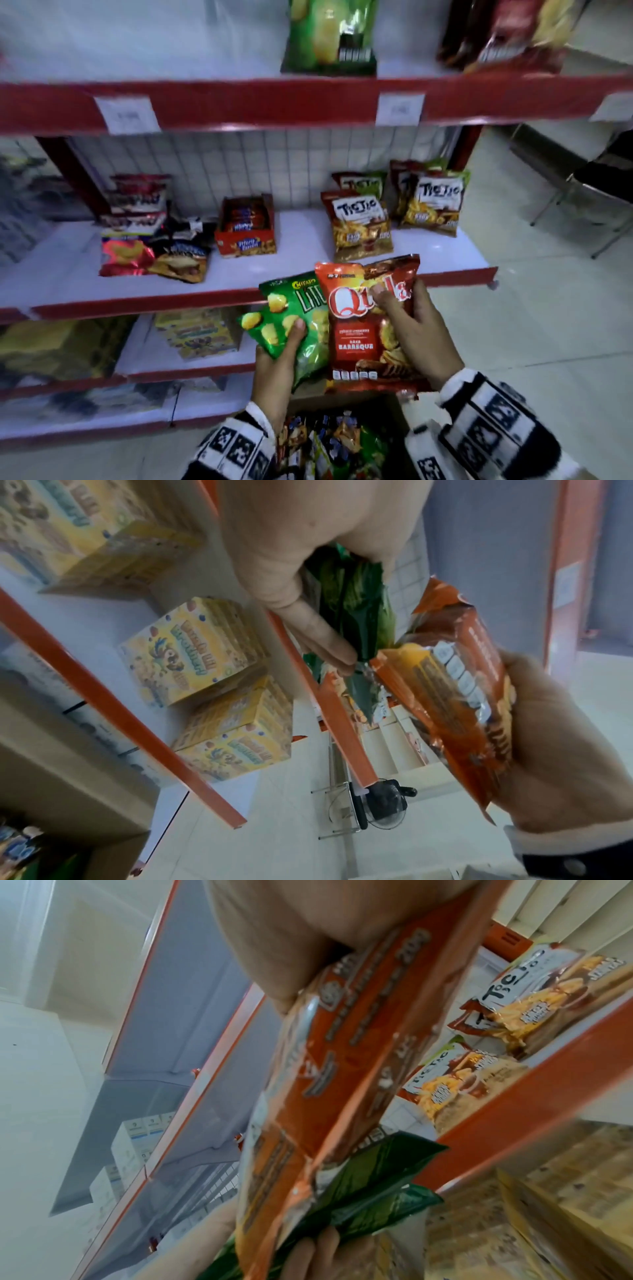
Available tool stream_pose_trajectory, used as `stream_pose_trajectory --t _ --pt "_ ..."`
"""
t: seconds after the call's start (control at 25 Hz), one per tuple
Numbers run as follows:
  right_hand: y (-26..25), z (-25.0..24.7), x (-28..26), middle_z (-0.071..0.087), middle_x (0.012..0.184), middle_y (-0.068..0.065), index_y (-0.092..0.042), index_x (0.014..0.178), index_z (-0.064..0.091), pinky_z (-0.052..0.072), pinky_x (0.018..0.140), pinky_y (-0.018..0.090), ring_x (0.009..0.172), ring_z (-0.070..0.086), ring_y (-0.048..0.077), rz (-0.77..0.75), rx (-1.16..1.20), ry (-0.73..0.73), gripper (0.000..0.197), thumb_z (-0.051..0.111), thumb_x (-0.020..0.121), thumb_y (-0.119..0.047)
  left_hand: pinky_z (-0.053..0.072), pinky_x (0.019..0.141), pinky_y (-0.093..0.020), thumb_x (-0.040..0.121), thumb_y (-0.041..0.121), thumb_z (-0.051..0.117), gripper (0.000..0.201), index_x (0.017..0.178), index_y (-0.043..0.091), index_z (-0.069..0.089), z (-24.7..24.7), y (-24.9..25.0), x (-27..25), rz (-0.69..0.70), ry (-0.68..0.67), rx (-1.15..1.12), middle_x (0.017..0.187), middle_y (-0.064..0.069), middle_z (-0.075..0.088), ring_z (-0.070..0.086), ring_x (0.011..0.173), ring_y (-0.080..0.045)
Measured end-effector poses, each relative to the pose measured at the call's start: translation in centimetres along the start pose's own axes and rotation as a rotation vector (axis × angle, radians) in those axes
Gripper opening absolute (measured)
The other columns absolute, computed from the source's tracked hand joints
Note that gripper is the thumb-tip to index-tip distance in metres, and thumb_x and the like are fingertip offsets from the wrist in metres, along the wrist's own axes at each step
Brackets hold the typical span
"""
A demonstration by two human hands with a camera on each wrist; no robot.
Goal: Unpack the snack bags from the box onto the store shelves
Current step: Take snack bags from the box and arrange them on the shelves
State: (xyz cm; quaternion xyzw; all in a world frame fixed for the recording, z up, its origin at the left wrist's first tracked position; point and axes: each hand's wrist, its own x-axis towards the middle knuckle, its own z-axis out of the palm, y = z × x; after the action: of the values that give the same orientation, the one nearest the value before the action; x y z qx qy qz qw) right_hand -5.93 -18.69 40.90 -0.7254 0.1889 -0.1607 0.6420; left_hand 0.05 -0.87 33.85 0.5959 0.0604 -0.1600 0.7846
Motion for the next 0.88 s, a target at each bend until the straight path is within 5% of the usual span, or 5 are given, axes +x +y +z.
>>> stream_pose_trajectory --t 0.24,0.44,0.68,0.88 --pt "-8.3 -0.6 -1.4 0.072 0.104 -0.007 -0.037 0.109 0.053 0.059 0.076 0.036 0.086 0.072 0.01 0.0 0.069 0.007 0.049 0.065 0.066 -0.059 0.052 0.092 -0.042 0.069 0.041 0.075 0.059 0.123 0.033 0.054 0.9 7.9 -2.1 0.12 -0.096 0.022 0.114 0.008 0.07 0.066 0.106 -0.015" --pt "-13.7 -0.8 -2.1 0.074 0.102 -0.003 -0.036 0.117 0.051 0.059 0.077 0.044 0.085 0.073 0.019 -0.068 0.119 0.081 0.063 0.068 0.062 -0.062 0.054 0.089 -0.038 0.063 0.048 0.08 0.07 0.125 0.028 0.053 1.4 13.4 -3.0 0.226 -0.243 0.065 0.115 0.006 0.069 0.067 0.104 -0.015" --pt "-20.9 -3.6 -1.8 0.074 0.101 -0.003 -0.03 0.116 0.054 0.058 0.064 0.031 0.085 0.073 0.022 -0.192 0.17 0.152 0.06 0.072 0.066 -0.058 0.054 0.068 -0.016 0.064 0.038 0.072 0.064 0.123 0.022 0.054 3.4 20.6 -2.9 0.389 -0.415 0.106 0.106 0.007 0.072 0.069 0.094 -0.004" --pt "-29.1 -10.4 2.8 0.074 0.102 0.002 -0.027 0.119 0.054 0.059 0.071 0.039 0.087 0.072 0.023 -0.373 0.216 0.312 0.058 0.072 0.069 -0.051 0.052 0.063 -0.012 0.07 0.03 0.068 0.053 0.119 0.017 0.055 6.9 25.8 -2.1 0.49 -0.507 0.122 0.098 0.012 0.074 0.07 0.088 -0.004"
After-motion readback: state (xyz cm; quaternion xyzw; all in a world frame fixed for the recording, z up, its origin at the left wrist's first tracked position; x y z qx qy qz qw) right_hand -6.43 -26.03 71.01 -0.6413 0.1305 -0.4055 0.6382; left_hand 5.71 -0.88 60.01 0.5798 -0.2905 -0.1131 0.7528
